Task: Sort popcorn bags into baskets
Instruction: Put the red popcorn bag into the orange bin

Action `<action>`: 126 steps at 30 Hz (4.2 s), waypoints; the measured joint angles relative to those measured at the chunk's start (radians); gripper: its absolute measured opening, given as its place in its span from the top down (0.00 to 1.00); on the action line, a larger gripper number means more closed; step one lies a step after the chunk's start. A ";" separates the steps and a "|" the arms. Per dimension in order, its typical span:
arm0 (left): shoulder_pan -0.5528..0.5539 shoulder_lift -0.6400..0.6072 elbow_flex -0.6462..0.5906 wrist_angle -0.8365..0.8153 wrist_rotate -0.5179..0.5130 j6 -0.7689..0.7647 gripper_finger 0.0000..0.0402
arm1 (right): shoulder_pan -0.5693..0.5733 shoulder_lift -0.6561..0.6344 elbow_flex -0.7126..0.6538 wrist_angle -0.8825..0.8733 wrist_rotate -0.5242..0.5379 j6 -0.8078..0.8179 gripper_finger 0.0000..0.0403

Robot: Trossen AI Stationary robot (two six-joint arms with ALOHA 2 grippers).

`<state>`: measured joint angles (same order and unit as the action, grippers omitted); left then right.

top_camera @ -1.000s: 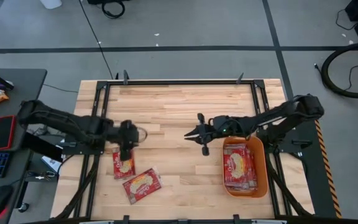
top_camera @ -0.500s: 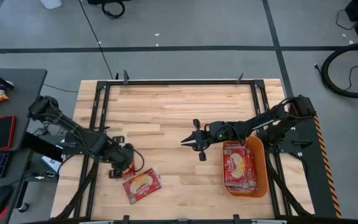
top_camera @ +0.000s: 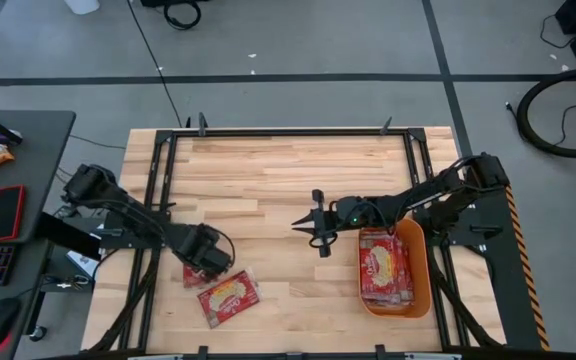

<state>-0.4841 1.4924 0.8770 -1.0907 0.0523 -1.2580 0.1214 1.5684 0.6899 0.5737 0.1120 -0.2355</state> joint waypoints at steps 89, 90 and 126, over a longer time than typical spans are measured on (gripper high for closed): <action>-0.030 0.312 0.059 0.376 -0.577 0.654 0.98 | -0.004 0.000 -0.001 -0.039 -0.076 -0.029 0.87; -0.030 0.307 0.060 0.375 -0.572 0.655 0.98 | -0.004 0.000 -0.001 -0.034 -0.080 -0.029 0.87; 0.010 0.216 0.251 0.282 -0.577 0.799 1.00 | -0.002 0.510 0.431 -0.028 -0.097 -0.187 0.46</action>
<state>-0.4740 1.7081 1.1281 -0.8083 -0.5243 -0.4591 0.1189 2.0787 1.1209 0.5453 0.0147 -0.4225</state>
